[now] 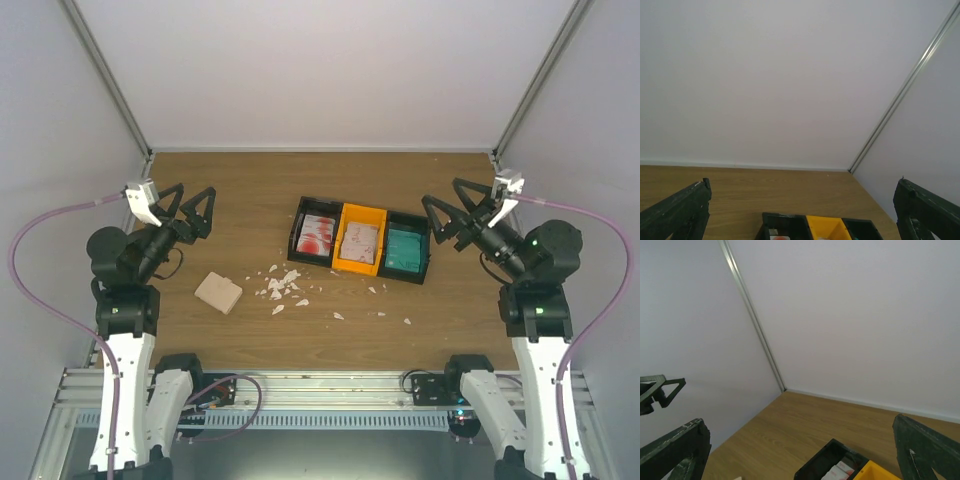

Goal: Put the credit cards into the card holder
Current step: Move the card holder to the center of the board.

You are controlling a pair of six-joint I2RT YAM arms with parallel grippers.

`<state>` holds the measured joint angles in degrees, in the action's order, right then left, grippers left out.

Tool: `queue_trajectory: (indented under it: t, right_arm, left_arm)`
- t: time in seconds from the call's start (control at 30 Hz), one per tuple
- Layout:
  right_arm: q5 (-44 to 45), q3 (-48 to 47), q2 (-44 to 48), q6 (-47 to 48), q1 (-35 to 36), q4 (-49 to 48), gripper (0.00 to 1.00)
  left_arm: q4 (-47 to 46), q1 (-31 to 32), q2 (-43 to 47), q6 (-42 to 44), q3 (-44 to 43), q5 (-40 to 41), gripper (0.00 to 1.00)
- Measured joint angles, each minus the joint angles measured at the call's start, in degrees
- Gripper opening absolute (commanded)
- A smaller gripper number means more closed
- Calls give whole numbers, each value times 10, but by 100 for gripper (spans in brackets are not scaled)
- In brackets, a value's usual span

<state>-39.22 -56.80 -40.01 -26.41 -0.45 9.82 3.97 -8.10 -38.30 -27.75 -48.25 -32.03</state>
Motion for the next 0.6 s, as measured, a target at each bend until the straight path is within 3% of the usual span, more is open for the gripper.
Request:
queue_trajectory:
  t: [0.37, 0.6]
  right_arm:
    - [-69, 54, -41, -30, 12, -38, 99]
    - [-23, 73, -118, -26, 149, -34, 100]
  left_arm:
    - [8, 0, -21, -23, 67, 20, 99]
    - [83, -1, -99, -50, 99, 95, 99]
